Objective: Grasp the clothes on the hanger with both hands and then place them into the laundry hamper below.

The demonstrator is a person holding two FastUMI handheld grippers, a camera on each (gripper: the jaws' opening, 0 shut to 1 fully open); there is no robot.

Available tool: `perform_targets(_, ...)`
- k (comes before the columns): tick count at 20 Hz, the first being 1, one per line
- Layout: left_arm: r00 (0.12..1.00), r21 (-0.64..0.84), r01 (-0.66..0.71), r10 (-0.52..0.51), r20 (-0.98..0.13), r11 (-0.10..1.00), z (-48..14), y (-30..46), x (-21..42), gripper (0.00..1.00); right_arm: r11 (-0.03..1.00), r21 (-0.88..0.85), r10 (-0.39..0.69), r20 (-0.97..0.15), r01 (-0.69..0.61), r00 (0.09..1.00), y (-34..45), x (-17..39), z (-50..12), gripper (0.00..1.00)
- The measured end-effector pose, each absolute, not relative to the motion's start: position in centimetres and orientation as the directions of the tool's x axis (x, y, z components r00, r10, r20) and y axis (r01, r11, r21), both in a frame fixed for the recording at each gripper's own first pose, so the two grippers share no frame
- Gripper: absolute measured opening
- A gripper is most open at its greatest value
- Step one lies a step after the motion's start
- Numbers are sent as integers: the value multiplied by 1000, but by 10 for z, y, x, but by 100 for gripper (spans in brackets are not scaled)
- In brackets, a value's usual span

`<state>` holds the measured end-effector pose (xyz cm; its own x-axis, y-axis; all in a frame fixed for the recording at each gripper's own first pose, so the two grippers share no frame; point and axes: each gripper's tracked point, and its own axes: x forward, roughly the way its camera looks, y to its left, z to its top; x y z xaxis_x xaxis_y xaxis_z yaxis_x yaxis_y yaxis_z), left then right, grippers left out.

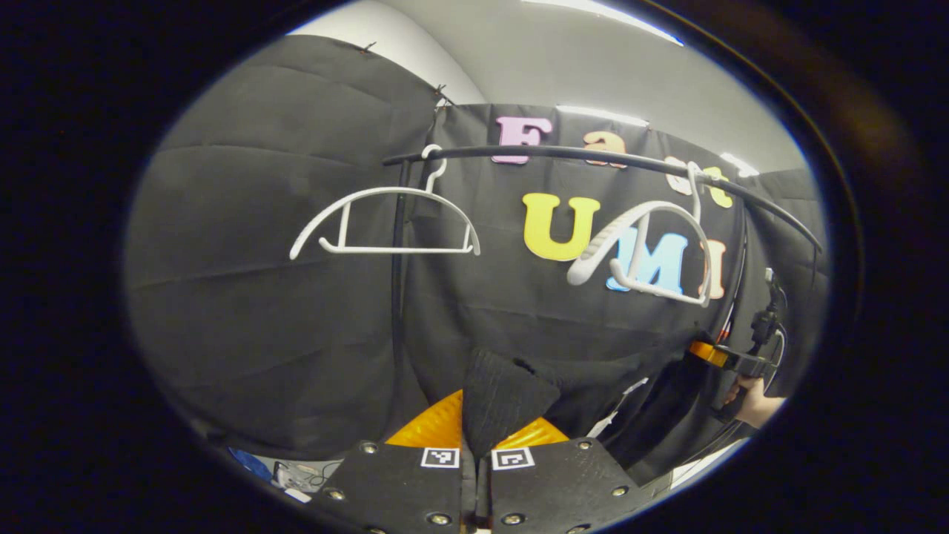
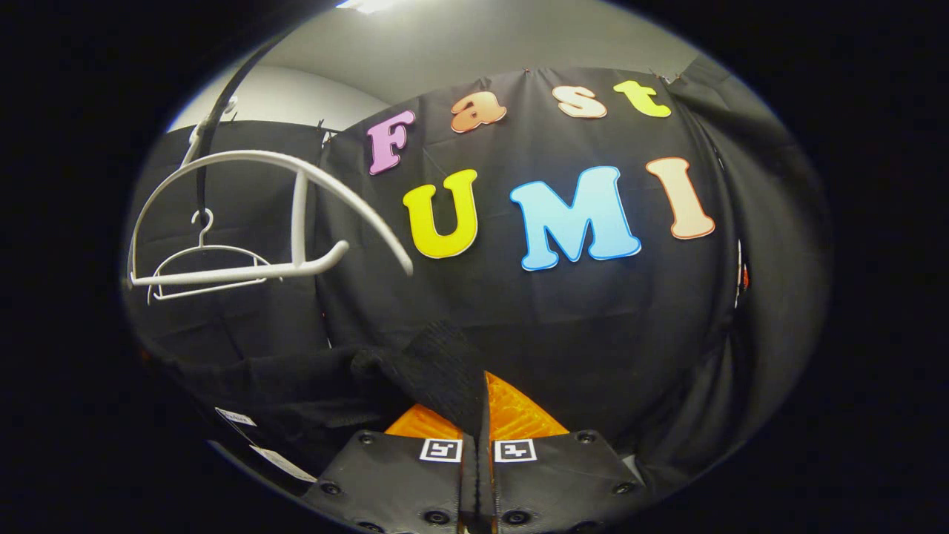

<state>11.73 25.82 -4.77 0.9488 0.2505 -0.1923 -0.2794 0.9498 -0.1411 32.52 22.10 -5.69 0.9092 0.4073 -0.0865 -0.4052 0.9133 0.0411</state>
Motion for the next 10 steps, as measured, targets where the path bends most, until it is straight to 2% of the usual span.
perform_targets(10,969,-147,-150,116,-220,978,-83,247,104,2,962,3,270,-165,-273,949,175,248,-78,2)
